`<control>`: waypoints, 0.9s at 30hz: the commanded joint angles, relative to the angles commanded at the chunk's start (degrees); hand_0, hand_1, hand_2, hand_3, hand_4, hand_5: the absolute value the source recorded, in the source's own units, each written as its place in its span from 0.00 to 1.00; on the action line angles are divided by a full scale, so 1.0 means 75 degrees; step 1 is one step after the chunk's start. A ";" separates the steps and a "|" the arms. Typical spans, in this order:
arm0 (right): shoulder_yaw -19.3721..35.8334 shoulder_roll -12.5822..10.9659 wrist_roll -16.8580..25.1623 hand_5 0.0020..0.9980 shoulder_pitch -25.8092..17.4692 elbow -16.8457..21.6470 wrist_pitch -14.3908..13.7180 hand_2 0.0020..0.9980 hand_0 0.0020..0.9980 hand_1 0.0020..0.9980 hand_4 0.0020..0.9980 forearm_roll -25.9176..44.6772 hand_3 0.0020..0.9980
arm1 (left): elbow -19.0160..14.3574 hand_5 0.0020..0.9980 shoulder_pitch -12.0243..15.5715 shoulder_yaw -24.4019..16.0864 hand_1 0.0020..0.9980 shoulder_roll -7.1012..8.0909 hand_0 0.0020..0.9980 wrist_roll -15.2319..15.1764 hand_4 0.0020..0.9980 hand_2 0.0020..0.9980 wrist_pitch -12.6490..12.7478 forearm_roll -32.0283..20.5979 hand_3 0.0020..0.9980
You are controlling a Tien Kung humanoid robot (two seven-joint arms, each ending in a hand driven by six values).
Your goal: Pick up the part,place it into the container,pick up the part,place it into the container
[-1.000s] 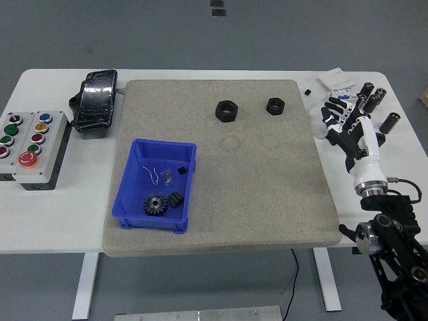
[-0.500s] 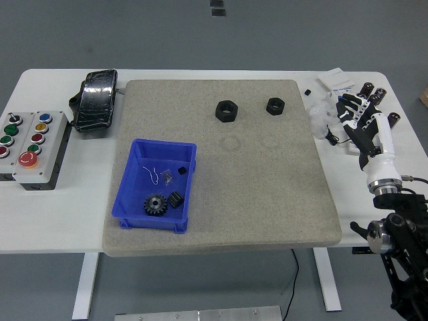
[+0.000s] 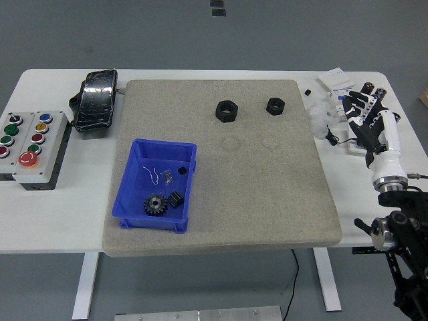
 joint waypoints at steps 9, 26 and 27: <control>-0.0174 -0.0001 -0.0067 0.45 -0.0069 -0.0119 0.0041 0.71 0.73 0.71 0.83 0.0020 0.67 | 0.0000 0.39 -0.0006 0.0036 0.68 0.0054 0.67 -0.0003 0.71 0.66 0.0000 -0.0056 0.62; -0.0108 -0.0060 -0.0197 0.43 -0.0066 -0.0094 0.0104 0.71 0.74 0.70 0.81 -0.0323 0.66 | 0.0000 0.38 -0.0015 0.0095 0.68 0.0052 0.67 0.0028 0.71 0.66 -0.0016 -0.0077 0.62; -0.0096 -0.0064 -0.0220 0.43 -0.0047 -0.0089 0.0127 0.71 0.74 0.70 0.81 -0.0385 0.66 | 0.0000 0.38 -0.0003 0.0084 0.68 0.0046 0.67 0.0038 0.71 0.66 -0.0015 -0.0066 0.62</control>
